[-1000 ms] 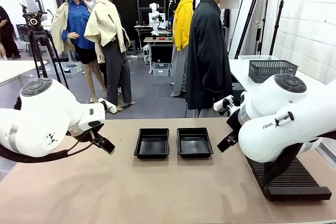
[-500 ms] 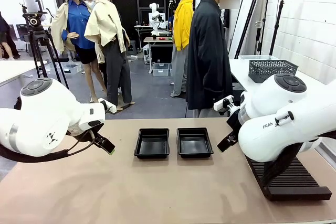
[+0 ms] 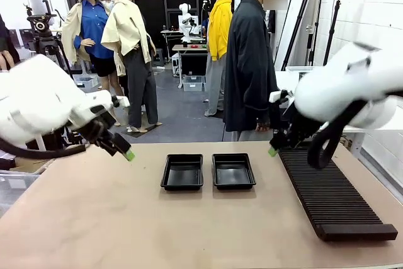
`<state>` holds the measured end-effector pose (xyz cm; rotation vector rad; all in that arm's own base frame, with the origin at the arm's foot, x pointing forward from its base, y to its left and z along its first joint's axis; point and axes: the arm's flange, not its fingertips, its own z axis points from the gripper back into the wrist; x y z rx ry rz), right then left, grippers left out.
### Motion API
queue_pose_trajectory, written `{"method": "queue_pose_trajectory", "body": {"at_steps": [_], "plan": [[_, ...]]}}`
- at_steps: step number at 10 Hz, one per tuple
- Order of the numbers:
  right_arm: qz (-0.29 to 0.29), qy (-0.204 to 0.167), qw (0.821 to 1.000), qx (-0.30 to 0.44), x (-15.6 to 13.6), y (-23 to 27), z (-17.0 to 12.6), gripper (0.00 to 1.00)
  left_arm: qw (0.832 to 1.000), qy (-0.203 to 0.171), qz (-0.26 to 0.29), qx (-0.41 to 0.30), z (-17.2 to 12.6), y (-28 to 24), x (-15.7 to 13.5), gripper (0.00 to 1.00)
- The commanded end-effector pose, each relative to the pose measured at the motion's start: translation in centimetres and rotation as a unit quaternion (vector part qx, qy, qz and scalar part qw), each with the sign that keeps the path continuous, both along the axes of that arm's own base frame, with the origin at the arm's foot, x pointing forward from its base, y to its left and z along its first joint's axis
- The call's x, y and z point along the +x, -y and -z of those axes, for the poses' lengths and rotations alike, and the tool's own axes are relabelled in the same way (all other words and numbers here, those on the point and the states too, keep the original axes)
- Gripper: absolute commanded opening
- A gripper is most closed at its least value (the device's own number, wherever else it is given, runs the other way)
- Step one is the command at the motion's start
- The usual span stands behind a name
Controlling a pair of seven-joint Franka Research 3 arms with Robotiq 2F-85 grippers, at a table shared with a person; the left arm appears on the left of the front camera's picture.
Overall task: Inspect and transfer BCBs to ESD trays.
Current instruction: Pick up the Blank PCB from the PCB Rack and place it in the left ESD tray.
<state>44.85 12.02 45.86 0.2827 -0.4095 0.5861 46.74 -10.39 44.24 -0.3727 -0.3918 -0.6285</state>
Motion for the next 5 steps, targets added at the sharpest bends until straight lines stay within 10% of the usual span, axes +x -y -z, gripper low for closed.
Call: {"method": "queue_pose_trajectory", "body": {"at_steps": [1, 5], "plan": [[-0.003, -0.059, 0.996, 0.071, 2.1, 3.1, -1.3, 1.00, 0.996, -0.074, 0.029, -0.042, -0.4, -4.2, 4.0, 1.00], [-0.012, -0.158, 0.931, 0.328, 4.0, 12.8, -1.5, 1.00, 0.962, -0.188, -0.011, -0.199, 1.0, -13.3, 8.4, 1.00]]}}
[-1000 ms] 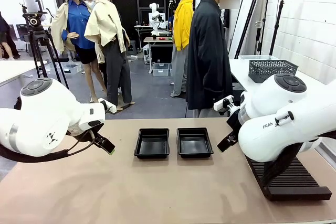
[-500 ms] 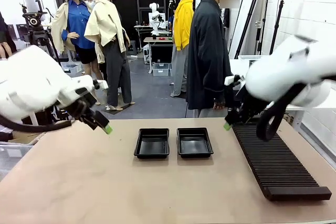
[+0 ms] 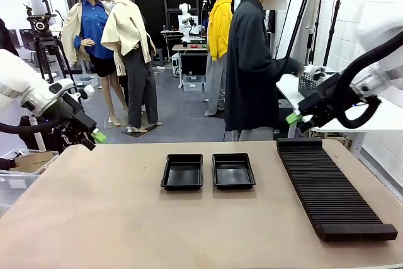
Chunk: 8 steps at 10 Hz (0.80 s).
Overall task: Inspect and transfer BCBs to ESD trays.
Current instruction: Pick up the Blank PCB from the PCB Rack and place it in the left ESD tray.
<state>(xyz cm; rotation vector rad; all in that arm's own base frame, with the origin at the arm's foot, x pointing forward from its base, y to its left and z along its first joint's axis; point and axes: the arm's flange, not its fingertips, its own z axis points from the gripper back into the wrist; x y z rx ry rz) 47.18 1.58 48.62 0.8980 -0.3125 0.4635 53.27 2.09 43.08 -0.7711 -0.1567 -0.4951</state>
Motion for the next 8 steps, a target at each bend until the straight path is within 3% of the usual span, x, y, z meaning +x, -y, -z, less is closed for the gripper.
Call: {"method": "queue_pose_trajectory", "body": {"at_steps": [1, 4, 8], "plan": [[0.023, -0.036, 0.994, 0.105, 1.5, 5.4, 1.6, 1.00, 0.994, -0.046, -0.043, -0.092, 0.8, -3.5, 2.3, 1.00], [0.064, -0.028, 0.978, 0.199, -0.3, 11.7, 2.8, 1.00, 0.961, -0.090, -0.125, -0.230, 2.5, -10.4, 1.7, 1.00], [0.096, -0.034, 0.954, 0.282, 0.5, 17.3, 5.8, 1.00, 0.935, -0.080, -0.162, -0.304, 0.9, -14.6, 0.5, 1.00]]}}
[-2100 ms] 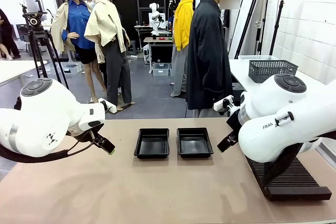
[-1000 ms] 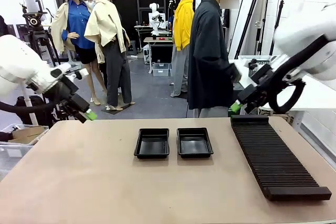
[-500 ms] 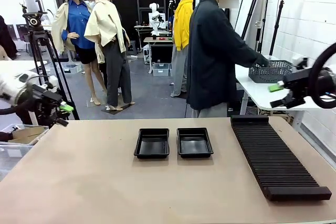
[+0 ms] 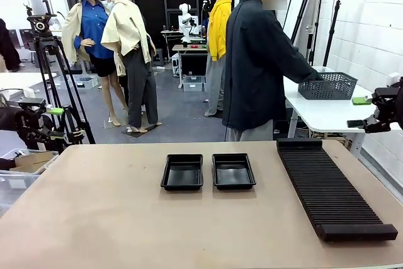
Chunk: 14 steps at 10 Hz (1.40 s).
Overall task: Inspect and transfer BCBs to ESD trays.
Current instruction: Pick up the Blank PCB from the PCB Rack and place it in the left ESD tray.
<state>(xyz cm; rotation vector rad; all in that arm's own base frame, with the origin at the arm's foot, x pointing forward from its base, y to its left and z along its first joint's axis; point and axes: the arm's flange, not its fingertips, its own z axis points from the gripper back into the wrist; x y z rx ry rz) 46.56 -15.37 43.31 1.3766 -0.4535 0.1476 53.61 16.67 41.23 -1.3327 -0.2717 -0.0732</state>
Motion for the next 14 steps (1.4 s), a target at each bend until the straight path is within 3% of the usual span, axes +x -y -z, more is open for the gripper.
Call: {"method": "queue_pose_trajectory", "body": {"at_steps": [1, 7, 8, 9, 14], "plan": [[0.003, 0.010, 0.999, 0.036, 1.1, 1.2, 1.0, 1.00, 1.000, 0.002, -0.015, -0.020, -1.3, -0.6, -0.1, 1.00], [0.019, 0.006, 0.997, 0.071, 2.1, 2.6, 2.2, 1.00, 1.000, 0.021, -0.007, -0.013, -1.5, -0.6, -0.9, 1.00], [0.022, 0.019, 0.997, 0.066, 1.8, 2.6, 1.9, 1.00, 0.999, 0.045, 0.005, -0.004, -1.8, -0.4, -1.2, 1.00], [0.021, -0.006, 0.998, 0.057, 1.1, 2.7, 2.7, 1.00, 1.000, 0.010, -0.009, -0.011, -1.1, -0.8, -0.3, 1.00], [0.021, -0.006, 0.998, 0.057, 1.1, 2.7, 2.7, 1.00, 1.000, 0.010, -0.009, -0.011, -1.1, -0.8, -0.3, 1.00]]}}
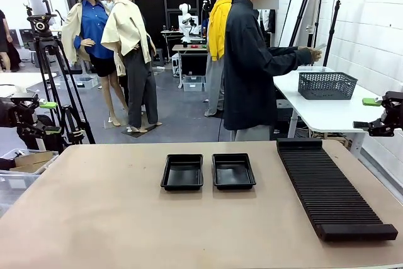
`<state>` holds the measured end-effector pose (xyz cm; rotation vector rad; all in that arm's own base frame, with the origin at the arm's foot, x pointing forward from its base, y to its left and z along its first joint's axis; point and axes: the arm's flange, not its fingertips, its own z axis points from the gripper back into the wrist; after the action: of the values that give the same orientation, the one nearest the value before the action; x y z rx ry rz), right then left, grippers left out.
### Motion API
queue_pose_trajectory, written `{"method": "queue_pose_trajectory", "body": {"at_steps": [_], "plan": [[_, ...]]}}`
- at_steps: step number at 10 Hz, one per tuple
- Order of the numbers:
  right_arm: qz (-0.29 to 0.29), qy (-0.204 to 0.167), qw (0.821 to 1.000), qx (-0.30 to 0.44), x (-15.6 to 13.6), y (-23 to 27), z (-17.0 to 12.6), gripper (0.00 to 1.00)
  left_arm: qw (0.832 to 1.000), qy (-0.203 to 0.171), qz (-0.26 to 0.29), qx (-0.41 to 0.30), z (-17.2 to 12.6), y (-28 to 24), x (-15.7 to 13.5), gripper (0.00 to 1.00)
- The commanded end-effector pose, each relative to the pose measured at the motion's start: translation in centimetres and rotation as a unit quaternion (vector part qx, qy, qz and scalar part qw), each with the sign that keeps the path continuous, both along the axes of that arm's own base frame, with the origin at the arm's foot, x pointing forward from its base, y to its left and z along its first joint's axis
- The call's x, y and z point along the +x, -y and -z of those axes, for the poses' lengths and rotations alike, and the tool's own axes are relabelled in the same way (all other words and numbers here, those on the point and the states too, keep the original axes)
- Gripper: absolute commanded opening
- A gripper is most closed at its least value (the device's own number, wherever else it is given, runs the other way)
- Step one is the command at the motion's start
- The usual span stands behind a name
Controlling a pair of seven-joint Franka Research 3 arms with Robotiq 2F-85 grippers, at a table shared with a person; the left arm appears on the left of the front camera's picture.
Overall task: Inspect and transfer BCBs to ESD trays.
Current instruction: Pick up the Blank PCB from the PCB Rack and place it in the left ESD tray.
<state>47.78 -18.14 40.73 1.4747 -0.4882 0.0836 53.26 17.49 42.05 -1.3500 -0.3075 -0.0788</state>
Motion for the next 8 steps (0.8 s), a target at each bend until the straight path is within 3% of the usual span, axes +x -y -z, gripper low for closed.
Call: {"method": "queue_pose_trajectory", "body": {"at_steps": [1, 8], "plan": [[0.001, -0.002, 1.000, 0.002, -0.09, -0.03, 0.11, 1.00, 1.000, -0.005, -0.002, -0.002, -0.28, -0.01, 0.00, 1.00], [0.001, -0.002, 1.000, 0.002, -0.09, -0.03, 0.11, 1.00, 1.000, -0.005, -0.002, -0.002, -0.28, -0.01, 0.00, 1.00]]}}
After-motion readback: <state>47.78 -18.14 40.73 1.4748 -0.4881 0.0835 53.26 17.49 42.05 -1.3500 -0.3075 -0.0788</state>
